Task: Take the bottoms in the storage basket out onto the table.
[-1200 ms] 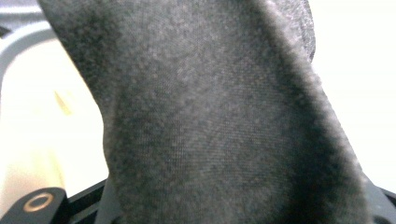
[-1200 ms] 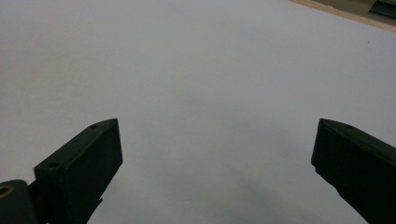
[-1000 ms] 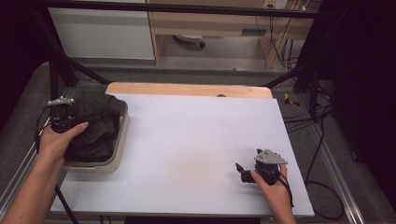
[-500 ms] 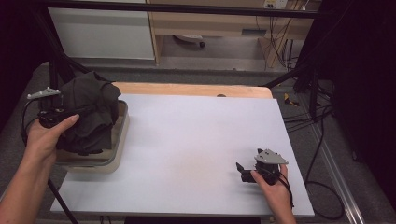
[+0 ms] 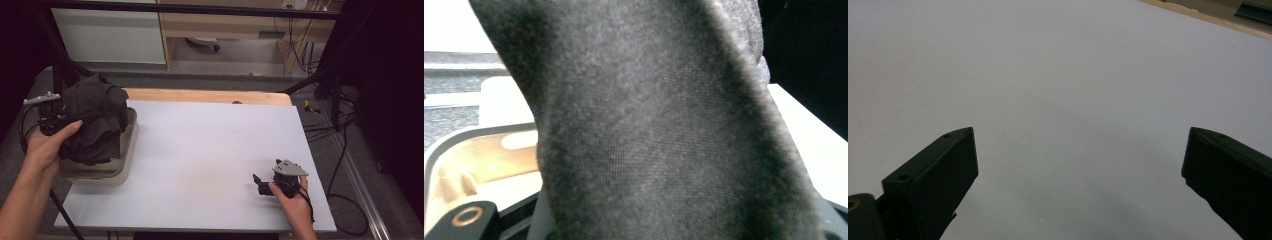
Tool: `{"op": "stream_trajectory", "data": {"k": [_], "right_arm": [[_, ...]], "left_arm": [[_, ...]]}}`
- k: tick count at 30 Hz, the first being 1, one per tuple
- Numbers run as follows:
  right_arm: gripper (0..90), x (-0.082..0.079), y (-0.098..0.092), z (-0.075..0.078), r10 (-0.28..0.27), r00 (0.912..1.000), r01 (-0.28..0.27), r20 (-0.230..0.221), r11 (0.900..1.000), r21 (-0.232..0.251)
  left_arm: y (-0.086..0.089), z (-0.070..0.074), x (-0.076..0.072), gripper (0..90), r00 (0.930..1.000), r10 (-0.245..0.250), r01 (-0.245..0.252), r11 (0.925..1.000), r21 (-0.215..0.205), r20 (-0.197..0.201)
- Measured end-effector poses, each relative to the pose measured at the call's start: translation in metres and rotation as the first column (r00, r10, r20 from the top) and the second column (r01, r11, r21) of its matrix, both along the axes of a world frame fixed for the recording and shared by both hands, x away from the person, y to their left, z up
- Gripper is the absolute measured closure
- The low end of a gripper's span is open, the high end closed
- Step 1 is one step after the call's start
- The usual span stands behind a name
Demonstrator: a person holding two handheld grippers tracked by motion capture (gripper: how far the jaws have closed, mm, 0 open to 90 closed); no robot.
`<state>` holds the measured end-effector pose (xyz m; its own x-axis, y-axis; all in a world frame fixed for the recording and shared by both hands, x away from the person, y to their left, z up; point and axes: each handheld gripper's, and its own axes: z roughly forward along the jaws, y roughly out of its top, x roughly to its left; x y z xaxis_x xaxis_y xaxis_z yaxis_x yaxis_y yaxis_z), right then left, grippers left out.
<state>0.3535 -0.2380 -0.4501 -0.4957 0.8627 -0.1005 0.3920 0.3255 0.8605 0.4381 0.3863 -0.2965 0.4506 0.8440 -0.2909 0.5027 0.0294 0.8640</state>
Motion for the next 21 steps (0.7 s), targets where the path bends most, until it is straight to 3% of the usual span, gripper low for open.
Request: {"op": "stream_trajectory", "data": {"k": [5,11,21], "right_arm": [[2.1,0.0,-0.001,0.0,0.001,1.0,-0.001,-0.001,1.0,0.001],[2.1,-0.001,-0.001,0.0,-0.003,1.0,0.003,0.002,1.0,-0.001],[2.0,-0.002,0.0,0.0,-0.006,1.0,0.006,0.004,1.0,0.001]], "left_arm": [[-0.001,0.005,0.001,50.0,1.0,-0.006,0.006,1.0,0.005,-0.002],[-0.004,0.016,0.003,49.8,0.9999,-0.008,0.008,0.9993,-0.036,0.014],[-0.016,0.027,0.0,49.7,0.9984,-0.042,0.043,0.9987,-0.027,0.038]]}}
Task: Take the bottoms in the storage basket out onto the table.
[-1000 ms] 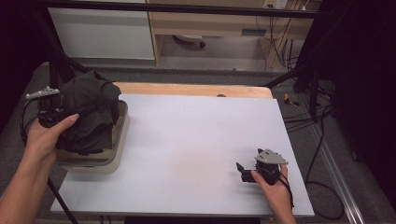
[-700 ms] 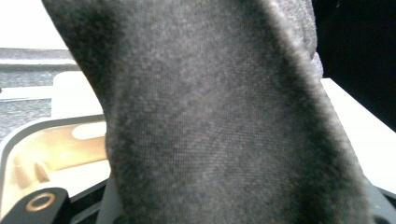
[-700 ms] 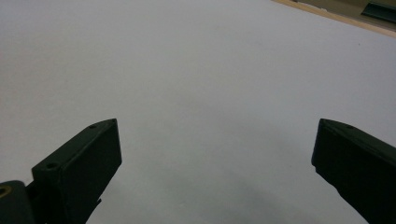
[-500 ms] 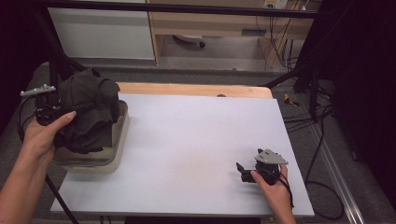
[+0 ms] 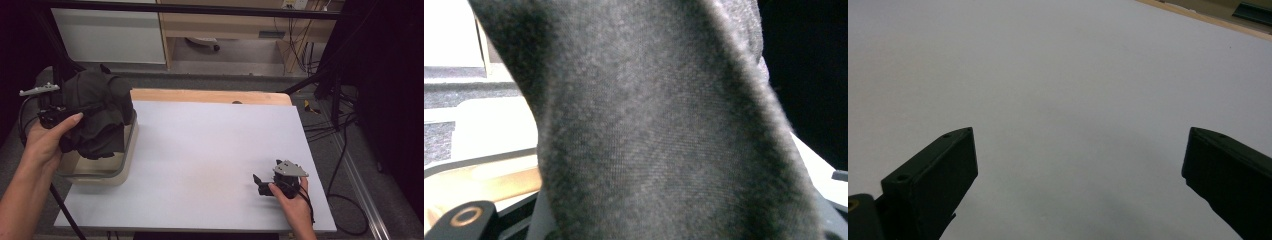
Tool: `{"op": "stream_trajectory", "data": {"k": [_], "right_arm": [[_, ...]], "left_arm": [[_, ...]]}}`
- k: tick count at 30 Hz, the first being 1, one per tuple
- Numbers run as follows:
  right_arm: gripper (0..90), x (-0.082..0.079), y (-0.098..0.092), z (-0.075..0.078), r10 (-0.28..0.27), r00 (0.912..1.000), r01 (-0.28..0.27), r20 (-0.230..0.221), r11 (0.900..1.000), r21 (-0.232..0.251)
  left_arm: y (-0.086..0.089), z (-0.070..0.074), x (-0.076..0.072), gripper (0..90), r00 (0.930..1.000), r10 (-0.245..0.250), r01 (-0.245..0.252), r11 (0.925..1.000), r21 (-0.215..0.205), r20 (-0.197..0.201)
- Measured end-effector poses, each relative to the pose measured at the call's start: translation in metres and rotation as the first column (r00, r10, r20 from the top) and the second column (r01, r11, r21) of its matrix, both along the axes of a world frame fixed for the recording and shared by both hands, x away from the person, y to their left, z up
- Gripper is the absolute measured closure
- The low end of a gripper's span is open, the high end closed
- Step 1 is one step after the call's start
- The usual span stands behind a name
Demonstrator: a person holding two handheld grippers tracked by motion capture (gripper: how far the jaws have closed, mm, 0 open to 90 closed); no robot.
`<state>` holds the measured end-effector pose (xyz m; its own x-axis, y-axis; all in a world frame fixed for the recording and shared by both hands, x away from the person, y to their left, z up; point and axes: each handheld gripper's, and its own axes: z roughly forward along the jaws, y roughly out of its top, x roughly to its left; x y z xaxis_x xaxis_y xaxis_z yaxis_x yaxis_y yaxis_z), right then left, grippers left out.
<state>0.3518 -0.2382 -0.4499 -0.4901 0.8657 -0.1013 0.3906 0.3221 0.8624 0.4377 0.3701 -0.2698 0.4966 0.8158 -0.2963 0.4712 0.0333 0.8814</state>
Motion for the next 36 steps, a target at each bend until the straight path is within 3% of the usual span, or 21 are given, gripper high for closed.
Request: {"op": "stream_trajectory", "data": {"k": [10,17,24,30,36], "right_arm": [[1.8,0.0,0.0,0.0,-0.008,1.0,0.008,-0.005,1.0,0.004],[1.7,0.001,0.0,-0.001,-0.01,0.9998,0.01,-0.016,1.0,0.015],[1.8,0.001,0.0,-0.001,-0.011,0.9999,0.011,-0.011,1.0,0.015],[1.7,0.001,-0.002,0.0,-0.023,0.9997,0.024,-0.008,0.999,0.029],[1.8,0.001,-0.004,-0.001,-0.044,0.9989,0.044,-0.015,0.998,0.034]], "left_arm": [[-0.009,-0.001,-0.006,49.7,0.9996,-0.025,0.025,0.9996,0.009,0.011],[-0.005,-0.003,-0.007,49.4,0.9998,-0.02,0.02,0.9995,-0.026,-0.003],[-0.005,0.002,-0.008,49.4,0.9997,-0.024,0.024,0.9994,-0.026,0.0],[-0.009,0.008,-0.01,49.4,0.9995,-0.029,0.029,0.9996,0.008,0.009],[-0.013,0.016,-0.018,49.4,0.9994,-0.031,0.03,0.9995,0.008,0.016]]}}
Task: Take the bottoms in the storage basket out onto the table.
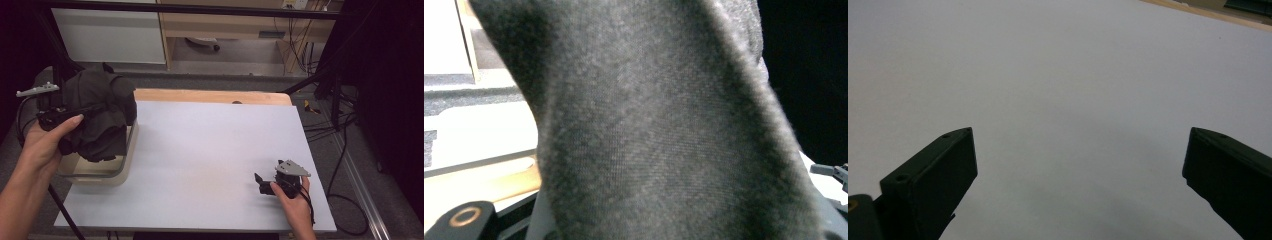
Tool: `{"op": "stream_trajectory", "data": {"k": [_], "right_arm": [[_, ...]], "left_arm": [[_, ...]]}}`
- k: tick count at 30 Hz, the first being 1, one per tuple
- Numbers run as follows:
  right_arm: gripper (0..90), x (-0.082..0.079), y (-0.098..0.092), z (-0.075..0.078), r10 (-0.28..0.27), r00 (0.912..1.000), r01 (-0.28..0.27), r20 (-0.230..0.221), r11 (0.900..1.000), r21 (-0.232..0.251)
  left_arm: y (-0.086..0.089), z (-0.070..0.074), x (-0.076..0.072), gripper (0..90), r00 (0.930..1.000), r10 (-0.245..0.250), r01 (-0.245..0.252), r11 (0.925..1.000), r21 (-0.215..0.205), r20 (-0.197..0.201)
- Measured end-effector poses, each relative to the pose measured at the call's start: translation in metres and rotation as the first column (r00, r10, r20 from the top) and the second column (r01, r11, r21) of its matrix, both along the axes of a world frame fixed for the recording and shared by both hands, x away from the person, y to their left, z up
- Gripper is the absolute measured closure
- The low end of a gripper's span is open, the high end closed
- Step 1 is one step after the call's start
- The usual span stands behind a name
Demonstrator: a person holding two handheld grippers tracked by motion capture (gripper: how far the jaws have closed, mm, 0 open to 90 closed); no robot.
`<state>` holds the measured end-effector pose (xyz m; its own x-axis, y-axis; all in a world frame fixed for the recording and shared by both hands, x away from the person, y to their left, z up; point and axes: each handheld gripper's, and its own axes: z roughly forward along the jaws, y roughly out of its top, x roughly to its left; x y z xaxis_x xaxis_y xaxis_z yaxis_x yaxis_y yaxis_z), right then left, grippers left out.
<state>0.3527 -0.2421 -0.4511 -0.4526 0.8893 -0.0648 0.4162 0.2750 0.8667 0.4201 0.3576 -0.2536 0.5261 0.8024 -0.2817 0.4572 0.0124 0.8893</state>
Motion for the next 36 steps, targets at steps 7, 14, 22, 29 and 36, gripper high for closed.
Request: {"op": "stream_trajectory", "data": {"k": [7,14,22,29,36], "right_arm": [[1.6,0.0,-0.004,0.002,-0.007,0.9999,0.007,0.009,1.0,0.018],[1.7,-0.001,-0.003,0.003,-0.001,0.9999,0.001,0.014,1.0,0.013],[1.7,-0.001,-0.001,0.005,-0.004,0.9997,0.003,0.025,1.0,0.017],[1.8,-0.002,-0.001,0.006,0.0,0.9999,-0.001,0.016,1.0,0.029],[1.9,-0.002,-0.001,0.006,0.003,0.9999,-0.003,0.016,1.0,0.029]], "left_arm": [[-0.008,0.012,-0.001,49.5,1.0,-0.007,0.007,0.9998,0.018,0.006],[-0.025,0.025,0.011,49.4,0.9997,-0.016,0.015,0.9997,0.018,0.02],[-0.053,0.047,0.019,49.5,0.9988,-0.034,0.034,0.9994,-0.002,0.034],[-0.073,0.059,0.034,49.5,0.9978,-0.049,0.048,0.9987,0.016,0.045],[-0.087,0.06,0.05,49.5,0.9969,-0.064,0.06,0.9946,0.085,0.046]]}}
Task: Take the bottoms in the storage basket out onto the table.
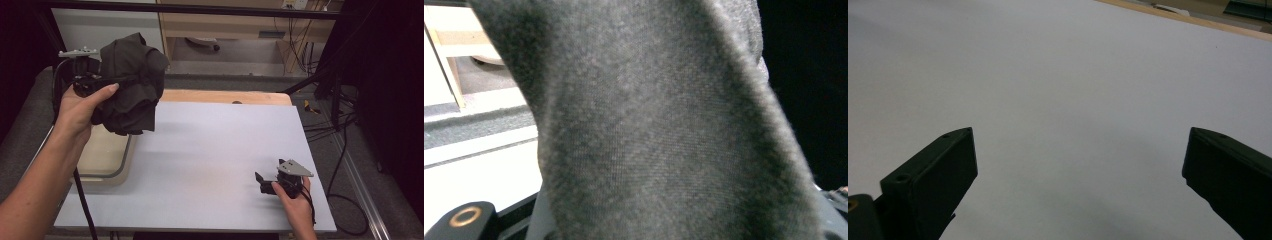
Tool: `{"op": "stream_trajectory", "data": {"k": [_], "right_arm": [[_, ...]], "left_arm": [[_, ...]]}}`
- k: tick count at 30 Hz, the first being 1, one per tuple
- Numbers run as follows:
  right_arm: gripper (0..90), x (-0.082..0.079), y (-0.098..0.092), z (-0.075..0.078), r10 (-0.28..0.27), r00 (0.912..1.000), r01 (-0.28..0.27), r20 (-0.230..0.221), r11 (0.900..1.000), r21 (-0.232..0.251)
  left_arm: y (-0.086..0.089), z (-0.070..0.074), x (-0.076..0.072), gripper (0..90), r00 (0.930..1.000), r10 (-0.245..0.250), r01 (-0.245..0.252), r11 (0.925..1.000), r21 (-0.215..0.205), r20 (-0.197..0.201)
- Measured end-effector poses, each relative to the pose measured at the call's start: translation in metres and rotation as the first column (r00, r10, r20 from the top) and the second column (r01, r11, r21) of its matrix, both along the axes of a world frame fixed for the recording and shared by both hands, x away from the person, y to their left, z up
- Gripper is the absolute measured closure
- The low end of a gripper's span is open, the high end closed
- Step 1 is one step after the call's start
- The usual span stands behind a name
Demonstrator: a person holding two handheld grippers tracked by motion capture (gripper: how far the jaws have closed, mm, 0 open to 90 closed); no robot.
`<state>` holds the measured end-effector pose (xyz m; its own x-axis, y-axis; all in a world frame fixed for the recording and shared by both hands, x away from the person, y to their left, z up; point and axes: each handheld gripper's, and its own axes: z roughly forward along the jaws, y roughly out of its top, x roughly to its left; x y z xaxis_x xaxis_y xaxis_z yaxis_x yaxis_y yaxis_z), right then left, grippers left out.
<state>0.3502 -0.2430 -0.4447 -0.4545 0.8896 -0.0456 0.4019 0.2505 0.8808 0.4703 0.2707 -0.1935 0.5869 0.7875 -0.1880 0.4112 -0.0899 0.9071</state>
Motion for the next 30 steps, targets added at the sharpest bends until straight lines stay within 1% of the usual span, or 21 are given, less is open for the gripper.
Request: {"op": "stream_trajectory", "data": {"k": [1,3,6,9,11,12,14,15,16,18,19,21,24,26,27,30], "right_arm": [[1.8,0.0,0.0,0.0,0.0,1.0,0.0,-0.002,1.0,0.001],[1.8,0.0,0.001,0.0,0.005,1.0,-0.005,0.0,1.0,0.001],[1.7,-0.001,0.001,0.0,0.006,1.0,-0.006,0.0,1.0,-0.002],[1.7,0.0,0.0,0.0,0.006,1.0,-0.006,0.0,1.0,0.004],[1.7,0.002,0.001,0.0,0.013,0.9999,-0.013,0.0,1.0,0.002],[1.7,0.002,0.002,0.0,0.015,0.9999,-0.015,0.002,1.0,0.0],[1.6,0.002,0.002,-0.001,0.019,0.9998,-0.019,0.003,1.0,-0.013],[1.7,0.002,0.002,-0.001,0.019,0.9998,-0.019,-0.003,1.0,-0.016],[1.8,0.002,0.002,-0.001,0.019,0.9998,-0.02,-0.006,1.0,-0.016],[1.7,0.002,0.001,-0.001,0.028,0.9996,-0.028,0.001,1.0,-0.009],[1.8,0.002,0.001,-0.001,0.032,0.9995,-0.032,0.005,0.999,-0.007],[2.1,0.002,0.0,-0.001,0.029,0.9996,-0.029,-0.004,1.0,-0.005],[2.0,0.001,0.0,0.0,0.034,0.9994,-0.034,0.002,0.999,0.0],[2.0,0.001,0.0,0.001,0.035,0.9994,-0.035,0.009,0.999,0.004],[2.0,0.001,0.001,0.002,0.044,0.999,-0.044,0.013,0.999,0.001],[2.0,0.002,0.001,0.002,0.044,0.9989,-0.044,0.013,0.999,0.0]], "left_arm": [[-0.001,-0.001,0.003,49.5,1.0,0.001,-0.001,0.9999,0.011,0.004],[-0.003,-0.004,0.01,49.5,1.0,0.001,0.0,1.0,0.008,-0.007],[-0.006,-0.01,0.019,49.6,0.9993,0.001,-0.002,0.9998,-0.019,-0.038],[-0.012,-0.018,0.028,49.6,0.999,-0.003,0.002,0.9996,-0.028,-0.044],[-0.019,-0.026,0.036,49.6,0.9978,0.003,-0.007,0.9982,-0.06,-0.067],[-0.023,-0.029,0.039,49.6,0.997,-0.002,-0.003,0.9977,-0.067,-0.078],[-0.032,-0.035,0.045,49.6,0.9962,-0.007,0.002,0.9982,-0.059,-0.087],[-0.037,-0.037,0.047,49.6,0.9963,-0.008,0.004,0.999,-0.044,-0.085],[-0.043,-0.039,0.05,49.6,0.996,-0.008,0.006,0.9996,-0.028,-0.089],[-0.051,-0.042,0.053,49.7,0.995,-0.011,0.01,0.9998,-0.016,-0.099],[-0.056,-0.044,0.056,49.7,0.9943,-0.011,0.009,0.9998,-0.02,-0.106],[-0.066,-0.048,0.06,49.7,0.9935,-0.014,0.011,0.9996,-0.026,-0.113],[-0.081,-0.051,0.066,49.7,0.9938,-0.029,0.029,0.9996,-0.005,-0.108],[-0.088,-0.053,0.068,49.7,0.9928,-0.036,0.036,0.9993,-0.003,-0.114],[-0.09,-0.054,0.068,49.7,0.9927,-0.04,0.04,0.9992,-0.003,-0.114],[-0.096,-0.055,0.069,49.7,0.9918,-0.054,0.054,0.9985,-0.002,-0.116]]}}
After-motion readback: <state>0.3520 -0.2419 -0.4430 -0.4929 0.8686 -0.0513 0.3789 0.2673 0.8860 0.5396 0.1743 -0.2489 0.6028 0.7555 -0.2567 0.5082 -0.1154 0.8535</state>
